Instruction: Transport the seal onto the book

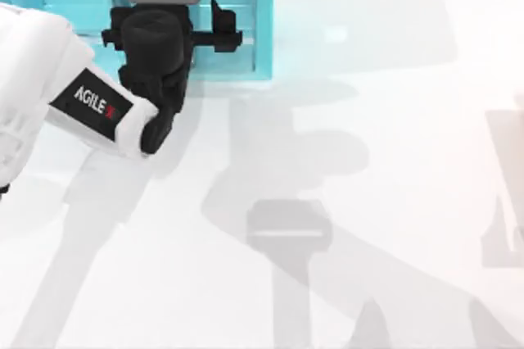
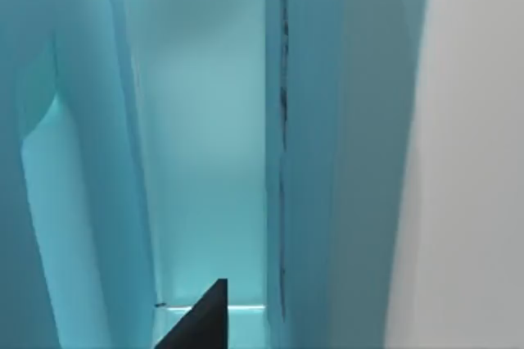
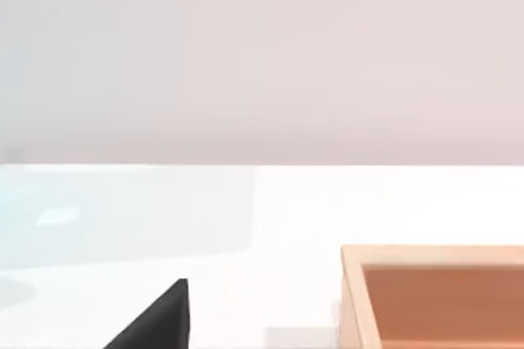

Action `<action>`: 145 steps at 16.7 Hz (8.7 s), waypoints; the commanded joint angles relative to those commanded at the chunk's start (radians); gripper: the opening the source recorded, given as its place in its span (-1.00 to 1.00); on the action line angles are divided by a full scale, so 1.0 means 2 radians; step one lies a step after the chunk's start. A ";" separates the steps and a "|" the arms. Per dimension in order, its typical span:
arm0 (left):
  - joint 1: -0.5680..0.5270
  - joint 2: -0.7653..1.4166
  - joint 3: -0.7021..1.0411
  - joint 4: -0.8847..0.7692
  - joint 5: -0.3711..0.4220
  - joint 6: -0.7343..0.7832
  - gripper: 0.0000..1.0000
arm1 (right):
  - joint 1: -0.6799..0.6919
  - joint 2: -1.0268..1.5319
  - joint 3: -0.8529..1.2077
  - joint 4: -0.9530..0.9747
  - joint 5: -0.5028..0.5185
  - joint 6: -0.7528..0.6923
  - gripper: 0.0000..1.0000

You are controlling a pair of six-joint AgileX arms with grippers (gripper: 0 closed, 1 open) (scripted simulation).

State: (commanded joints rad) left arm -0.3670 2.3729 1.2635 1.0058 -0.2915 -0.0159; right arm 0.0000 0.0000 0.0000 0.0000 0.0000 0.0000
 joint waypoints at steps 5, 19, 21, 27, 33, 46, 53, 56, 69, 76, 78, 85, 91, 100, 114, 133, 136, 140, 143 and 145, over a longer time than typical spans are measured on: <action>0.000 0.000 0.000 0.000 0.000 0.000 -0.21 | 0.000 0.000 0.000 0.000 0.000 0.000 1.00; -0.002 -0.001 0.000 0.000 0.000 0.000 -1.00 | 0.000 0.000 0.000 0.000 0.000 0.000 1.00; -0.004 -0.008 -0.003 -0.004 -0.002 0.000 -1.00 | 0.000 0.000 0.000 0.000 0.000 0.000 1.00; -0.038 -0.152 -0.067 -0.090 -0.037 0.000 -1.00 | 0.000 0.000 0.000 0.000 0.000 0.000 1.00; -0.090 -0.396 -0.166 -0.224 -0.093 -0.006 -1.00 | 0.000 0.000 0.000 0.000 0.000 0.000 1.00; -0.127 -0.535 -0.229 -0.314 -0.133 -0.008 -1.00 | 0.000 0.000 0.000 0.000 0.000 0.000 1.00; -0.173 -0.506 -0.187 -0.364 -0.147 0.168 -1.00 | 0.000 0.000 0.000 0.000 0.000 0.000 1.00; -0.203 -0.478 -0.161 -0.399 -0.163 0.321 -1.00 | 0.000 0.000 0.000 0.000 0.000 0.000 1.00; -0.335 -0.286 -0.050 -0.505 -0.289 1.386 -1.00 | 0.000 0.000 0.000 0.000 0.000 0.000 1.00; -0.382 -0.184 0.000 -0.493 -0.377 1.832 -1.00 | 0.000 0.000 0.000 0.000 0.000 0.000 1.00; -0.391 -0.161 0.011 -0.484 -0.399 1.913 -1.00 | 0.000 0.000 0.000 0.000 0.000 0.000 1.00; -0.405 -0.120 0.031 -0.463 -0.442 2.035 -1.00 | 0.000 0.000 0.000 0.000 0.000 0.000 1.00; -0.405 -0.122 0.027 -0.468 -0.442 2.031 -1.00 | 0.000 0.000 0.000 0.000 0.000 0.000 1.00; -0.408 -0.105 0.019 -0.452 -0.444 2.026 -1.00 | 0.000 0.000 0.000 0.000 0.000 0.000 1.00; -0.408 -0.088 0.011 -0.425 -0.444 2.026 0.06 | 0.000 0.000 0.000 0.000 0.000 0.000 1.00; -0.419 -0.086 0.016 -0.457 -0.447 1.994 1.00 | 0.000 0.000 0.000 0.000 0.000 0.000 1.00; -0.443 -0.081 0.028 -0.536 -0.455 1.921 1.00 | 0.000 0.000 0.000 0.000 0.000 0.000 1.00; -0.486 -0.074 0.052 -0.705 -0.467 1.777 1.00 | 0.000 0.000 0.000 0.000 0.000 0.000 1.00; -0.522 -0.071 0.074 -0.847 -0.477 1.654 1.00 | 0.000 0.000 0.000 0.000 0.000 0.000 1.00; -0.544 -0.069 0.088 -0.930 -0.484 1.578 1.00 | 0.000 0.000 0.000 0.000 0.000 0.000 1.00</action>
State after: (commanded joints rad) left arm -1.4553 2.2352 1.4391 -0.8545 -1.2590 3.1404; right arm 0.0000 0.0000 0.0000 0.0000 0.0000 0.0000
